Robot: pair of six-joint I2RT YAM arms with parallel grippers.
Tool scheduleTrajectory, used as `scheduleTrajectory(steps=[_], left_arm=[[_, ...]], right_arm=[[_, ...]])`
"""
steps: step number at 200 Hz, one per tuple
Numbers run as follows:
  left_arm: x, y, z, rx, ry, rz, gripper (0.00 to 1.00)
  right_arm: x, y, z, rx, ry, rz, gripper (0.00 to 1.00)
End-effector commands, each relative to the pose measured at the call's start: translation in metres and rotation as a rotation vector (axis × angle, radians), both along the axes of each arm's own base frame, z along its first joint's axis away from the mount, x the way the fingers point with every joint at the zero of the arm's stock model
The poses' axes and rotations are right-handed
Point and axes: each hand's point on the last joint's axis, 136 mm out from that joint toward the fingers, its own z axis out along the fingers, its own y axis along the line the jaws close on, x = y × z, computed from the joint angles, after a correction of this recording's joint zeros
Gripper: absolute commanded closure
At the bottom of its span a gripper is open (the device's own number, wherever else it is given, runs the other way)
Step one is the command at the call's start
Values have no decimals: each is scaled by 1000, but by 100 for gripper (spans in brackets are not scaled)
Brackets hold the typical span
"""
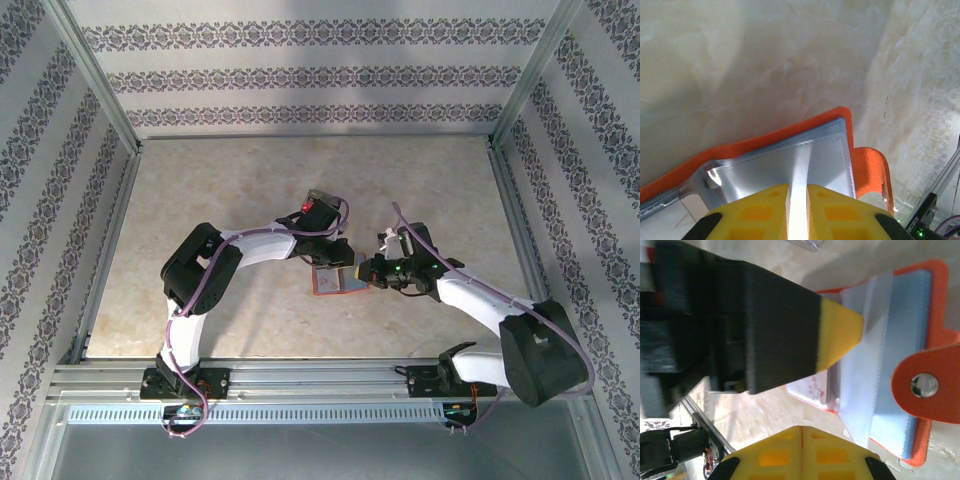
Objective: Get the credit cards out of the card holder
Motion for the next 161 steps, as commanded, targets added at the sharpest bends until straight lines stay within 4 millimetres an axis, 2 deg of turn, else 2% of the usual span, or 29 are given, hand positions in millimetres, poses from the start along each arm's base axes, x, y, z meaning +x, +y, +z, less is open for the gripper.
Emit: scheduleTrajectory(steps=[1, 23, 54, 67, 91, 131, 161], left_arm=[[-4, -2, -4, 15, 9, -13, 83], [-4, -1, 2, 8, -1, -11, 83], [-4, 2, 27, -8, -54, -9, 81], [-5, 7, 39, -8, -79, -5, 80], [-10, 22, 49, 1, -96, 14, 80], [-22, 55, 32, 31, -59, 73, 80], [-27, 69, 17, 38, -28, 101, 83]], right_arm=[[3, -3, -16, -37, 8, -35, 99], [2, -14, -29, -108, 16, -71, 99], [-6, -20, -45, -154, 53, -49, 99], [-7, -20, -48, -160, 64, -44, 99], [-8, -23, -51, -176, 62, -45, 99], [-9, -24, -56, -190, 73, -37, 99], [-9, -24, -57, -194, 75, -34, 99]])
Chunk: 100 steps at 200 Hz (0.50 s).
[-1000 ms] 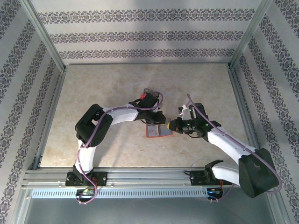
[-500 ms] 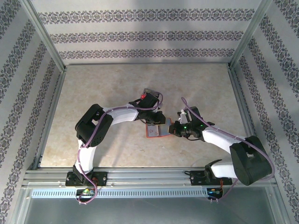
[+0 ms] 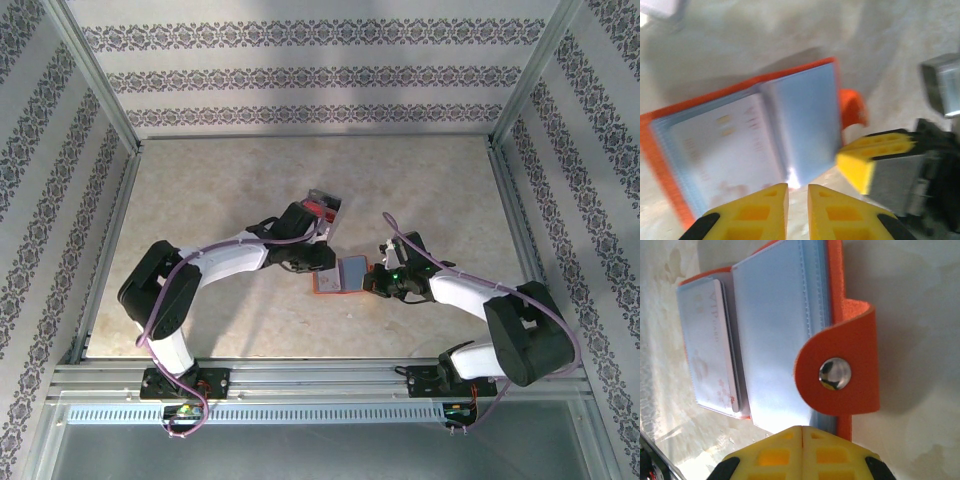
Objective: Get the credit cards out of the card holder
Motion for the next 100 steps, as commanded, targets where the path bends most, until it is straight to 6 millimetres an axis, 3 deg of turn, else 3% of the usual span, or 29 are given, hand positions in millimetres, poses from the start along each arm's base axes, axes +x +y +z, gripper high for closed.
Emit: scheduleTrajectory(steps=[1, 100], left_arm=[[1, 14, -13, 17, 15, 35, 83], [-4, 37, -64, 103, 81, 80, 86]], right_arm=[[-4, -2, -6, -28, 3, 15, 99], [-7, -6, -16, -60, 30, 15, 99]])
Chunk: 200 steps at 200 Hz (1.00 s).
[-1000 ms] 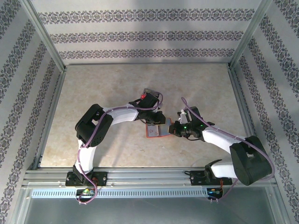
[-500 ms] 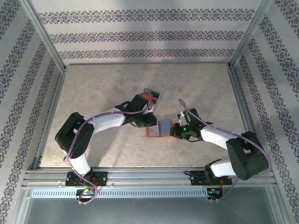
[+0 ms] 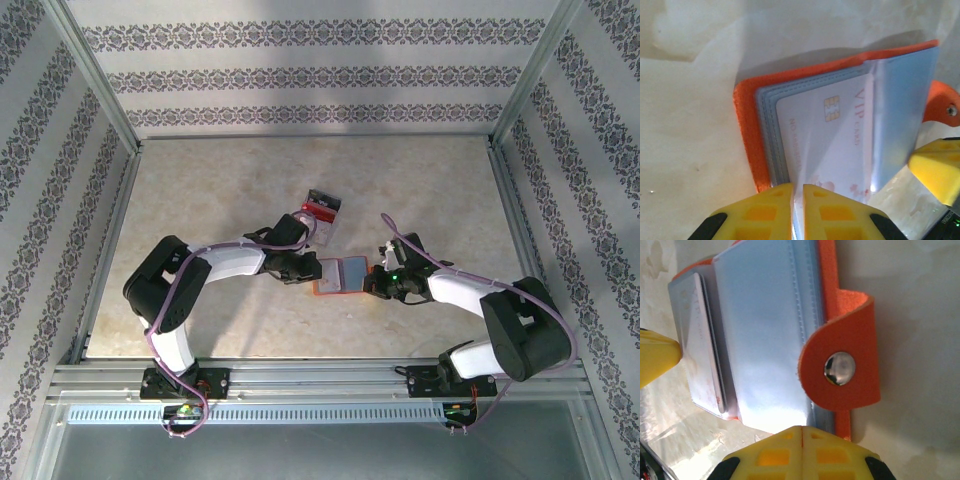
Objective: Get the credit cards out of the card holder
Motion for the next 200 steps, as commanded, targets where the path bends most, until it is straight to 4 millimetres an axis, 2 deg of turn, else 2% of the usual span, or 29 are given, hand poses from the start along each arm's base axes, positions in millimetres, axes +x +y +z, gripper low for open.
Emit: scheduleTrajectory(steps=[1, 44, 71, 97, 144, 166, 183, 200], left_arm=[[3, 10, -16, 35, 4, 30, 86], [-1, 12, -27, 41, 27, 32, 87], [-3, 12, -28, 40, 32, 30, 87], [-4, 12, -29, 40, 34, 29, 87], [-4, 12, -27, 38, 33, 27, 87], [-4, 13, -25, 44, 27, 26, 87], [-4, 14, -25, 47, 27, 26, 87], [-3, 13, -25, 47, 26, 27, 87]], right_arm=[[-5, -4, -9, -45, 10, 16, 99], [-8, -9, -18, -81, 38, 11, 99], [-4, -7, -10, -67, 15, 12, 99], [4, 3, 15, -4, -47, 28, 97], [14, 21, 74, 104, -151, 44, 80], [16, 38, 98, 156, -187, 74, 71], [17, 55, 107, 177, -190, 113, 67], [21, 67, 101, 176, -169, 129, 67]])
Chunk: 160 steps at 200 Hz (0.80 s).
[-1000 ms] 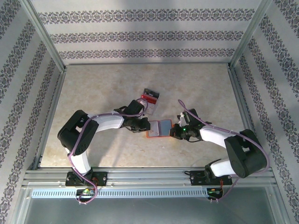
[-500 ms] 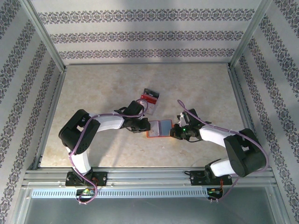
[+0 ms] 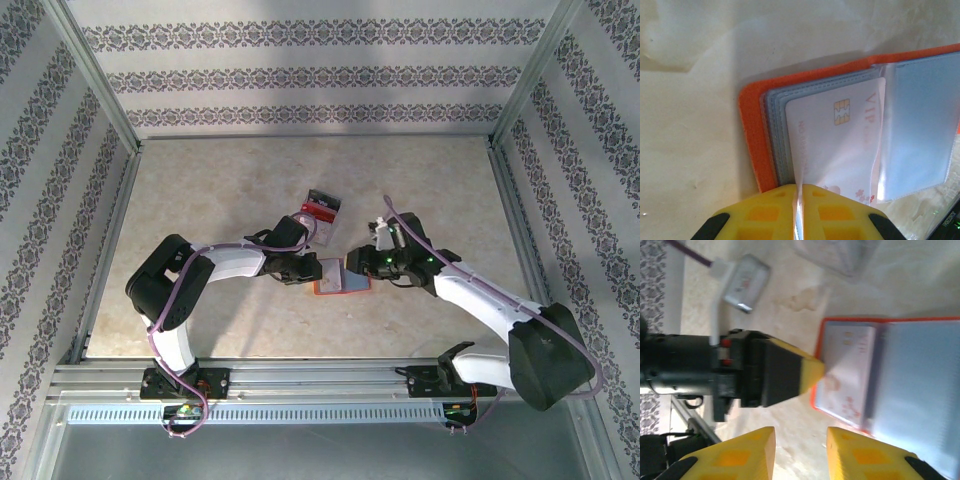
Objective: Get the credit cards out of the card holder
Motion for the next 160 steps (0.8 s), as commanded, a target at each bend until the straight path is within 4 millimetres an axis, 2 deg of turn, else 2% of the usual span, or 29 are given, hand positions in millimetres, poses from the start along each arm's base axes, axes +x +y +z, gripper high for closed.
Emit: scheduleTrajectory(steps=[1, 23, 74, 105, 160], left_arm=[[-7, 16, -21, 71, 45, 27, 87], [-8, 16, -22, 72, 48, 27, 87], [-7, 15, -22, 72, 48, 24, 87], [-8, 16, -22, 74, 49, 24, 87], [-8, 16, -22, 75, 48, 24, 87]], right_arm=[[3, 19, 2, 21, 31, 33, 67], [9, 25, -17, -1, 70, 30, 68], [11, 23, -61, -58, 165, 35, 71], [12, 17, -73, -60, 195, 25, 76], [9, 8, -84, -58, 225, 21, 77]])
